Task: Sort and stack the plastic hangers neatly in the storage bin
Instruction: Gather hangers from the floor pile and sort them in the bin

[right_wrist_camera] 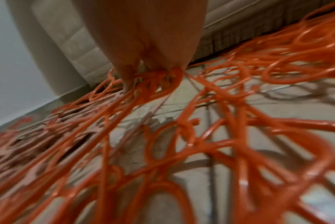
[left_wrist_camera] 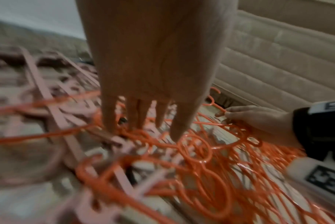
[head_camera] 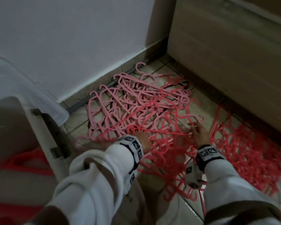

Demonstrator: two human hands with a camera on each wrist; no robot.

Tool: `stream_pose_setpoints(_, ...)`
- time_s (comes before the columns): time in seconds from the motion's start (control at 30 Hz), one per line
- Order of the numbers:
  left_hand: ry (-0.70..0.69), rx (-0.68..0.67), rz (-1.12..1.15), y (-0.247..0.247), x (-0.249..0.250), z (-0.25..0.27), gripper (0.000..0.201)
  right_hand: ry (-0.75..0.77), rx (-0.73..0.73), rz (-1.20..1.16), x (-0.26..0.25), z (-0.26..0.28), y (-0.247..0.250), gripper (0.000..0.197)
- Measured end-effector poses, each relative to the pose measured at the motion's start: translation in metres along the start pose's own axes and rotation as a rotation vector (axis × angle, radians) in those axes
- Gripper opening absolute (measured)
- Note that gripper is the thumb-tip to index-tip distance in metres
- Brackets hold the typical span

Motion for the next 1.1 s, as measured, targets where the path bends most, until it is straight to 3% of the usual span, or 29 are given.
stream_pose_setpoints(0.13, -0.063, 0.039, -0.016, -0.025, 0.012, -0.008, 0.057, -0.112, -0.135, 0.116, 0.027, 0.016, -0.002, 0.033)
stream_pose_setpoints(0.23, -0.167, 0.057, 0.109, -0.037, 0.021, -0.007, 0.053, -0.042, -0.205, 0.302, 0.026, 0.027, -0.012, 0.048)
stream_pose_setpoints(0.33, -0.208, 0.296, 0.314, -0.028, 0.019, -0.004, 0.038, 0.009, -0.196, 0.554, 0.021, 0.028, -0.018, 0.070)
stream_pose_setpoints(0.43, 0.069, 0.576, 0.163, -0.004, -0.005, 0.005, 0.059, -0.040, -0.163, 0.624, 0.021, 0.029, -0.013, 0.076)
stream_pose_setpoints(0.5, 0.262, 0.516, 0.232, 0.001, -0.023, 0.010, 0.076, -0.061, -0.174, 0.664, 0.020, 0.031, -0.008, 0.075)
stream_pose_setpoints(0.57, 0.322, 0.438, 0.242, -0.004, -0.034, 0.009, 0.083, -0.068, -0.205, 0.741, 0.019, 0.034, -0.005, 0.071)
stream_pose_setpoints(0.67, 0.354, 0.543, 0.176, -0.001, -0.046, 0.008, 0.064, -0.094, -0.240, 0.767, 0.025, 0.038, -0.004, 0.064)
stream_pose_setpoints(0.73, 0.301, 0.581, 0.285, -0.001, -0.044, 0.009, 0.043, -0.100, -0.235, 0.678, 0.030, 0.041, -0.004, 0.057)
stream_pose_setpoints(0.83, 0.067, 0.626, 0.434, -0.002, -0.019, 0.021, 0.026, -0.099, -0.218, 0.509, 0.034, 0.044, 0.002, 0.058)
stream_pose_setpoints(0.93, -0.099, 0.734, 0.377, 0.005, 0.006, 0.045, 0.027, -0.074, -0.242, 0.473, 0.035, 0.047, 0.013, 0.061)
stream_pose_setpoints(1.0, -0.103, 0.762, 0.330, 0.009, 0.012, 0.054, 0.035, -0.067, -0.249, 0.519, 0.038, 0.050, 0.024, 0.059)
stream_pose_setpoints(1.1, -0.105, 0.726, 0.475, 0.016, 0.016, 0.056, 0.039, -0.102, -0.253, 0.482, 0.048, 0.055, 0.043, 0.063)
Point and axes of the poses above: each hand's wrist, its own z-axis away from the middle knuckle, its own y-axis out of the back of the hand, x = y × z, the point moved 6 cm from there along -z, towards the middle knuckle, and after that the axes turned 9 degrees about z, right-handed, at the moved point
